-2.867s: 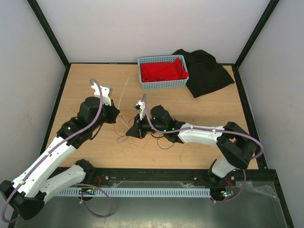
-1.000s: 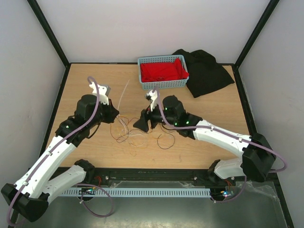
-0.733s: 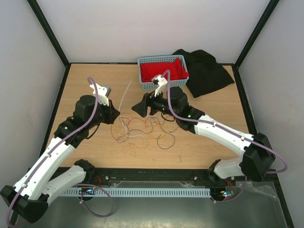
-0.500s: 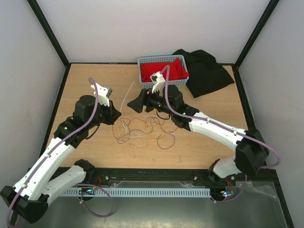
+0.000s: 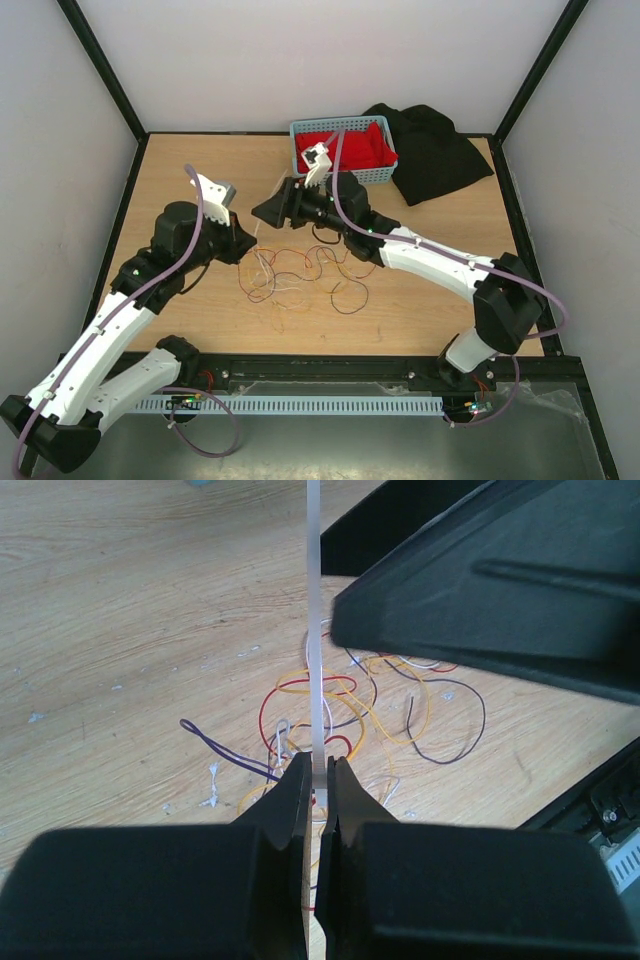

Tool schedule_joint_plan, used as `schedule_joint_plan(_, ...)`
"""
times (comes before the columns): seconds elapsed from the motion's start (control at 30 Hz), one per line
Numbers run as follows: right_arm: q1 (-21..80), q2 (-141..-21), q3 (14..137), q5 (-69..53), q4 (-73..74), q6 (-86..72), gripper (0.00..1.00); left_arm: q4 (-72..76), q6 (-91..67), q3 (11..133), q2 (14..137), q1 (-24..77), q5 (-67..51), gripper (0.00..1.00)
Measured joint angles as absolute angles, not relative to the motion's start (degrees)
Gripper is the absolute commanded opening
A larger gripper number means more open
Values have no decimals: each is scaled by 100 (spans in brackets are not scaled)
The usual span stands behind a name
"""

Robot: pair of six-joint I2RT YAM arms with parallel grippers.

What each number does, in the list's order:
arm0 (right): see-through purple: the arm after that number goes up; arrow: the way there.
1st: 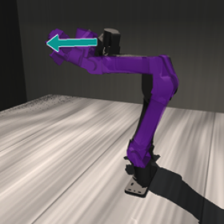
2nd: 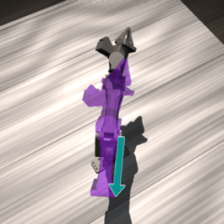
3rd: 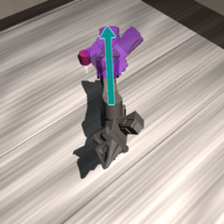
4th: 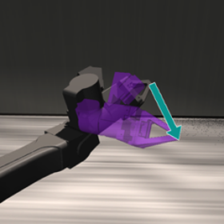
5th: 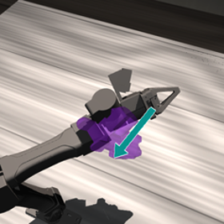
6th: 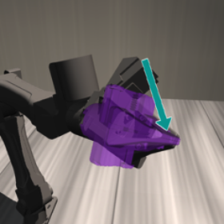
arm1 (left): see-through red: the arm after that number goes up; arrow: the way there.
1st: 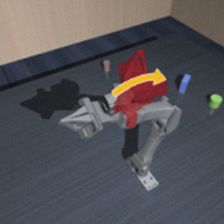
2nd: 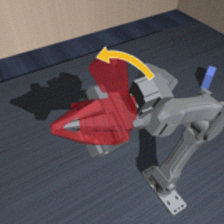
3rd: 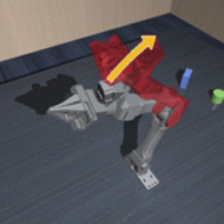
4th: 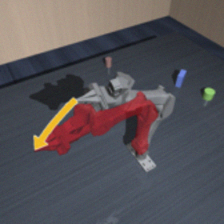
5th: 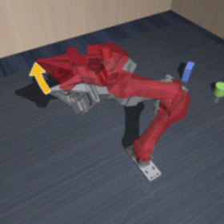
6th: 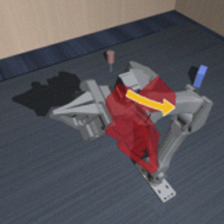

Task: Zip-tie the wires
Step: Adjust the ribbon.

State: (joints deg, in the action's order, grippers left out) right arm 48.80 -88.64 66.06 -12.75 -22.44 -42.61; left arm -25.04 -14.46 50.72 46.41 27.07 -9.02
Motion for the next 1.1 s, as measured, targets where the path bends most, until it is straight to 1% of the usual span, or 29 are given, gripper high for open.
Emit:
schedule_joint_plan(0.07, 4915, -8982, 6626, -1291, -2270, -4292, 66, -2482, -1450, 5072, 4641, 2707, -917, 0)
schedule_joint_plan(0.2, 4980, -9201, 6702, -1315, -2276, -4309, 47, -2453, -1463, 5072, 4641, 2707, -950, 0)
schedule_joint_plan(0.27, 4993, -9244, 6735, -1345, -2279, -4309, 32, -2423, -1466, 5072, 4641, 2707, -963, 0)
schedule_joint_plan(0.37, 5000, -9286, 6836, -1437, -2285, -4311, 6, -2375, -1476, 5072, 4641, 2707, -972, 0)
schedule_joint_plan(0.4, 5002, -9303, 6879, -1468, -2287, -4309, 0, -2359, -1479, 5072, 4641, 2707, -976, 0)
schedule_joint_plan(0.63, 5000, -9354, 7118, -1494, -2161, -4174, 0, -2209, -1505, 5015, 4641, 2707, -987, 0)
schedule_joint_plan(0.9, 4989, -9640, 8200, -1452, -993, -3750, 0, -1671, -1634, 4744, 4528, 2663, -937, 0)
schedule_joint_plan(1.1, 4906, -9666, 8567, -1435, -515, -3546, 0, -1413, -1782, 4388, 4442, 2665, -941, 0)
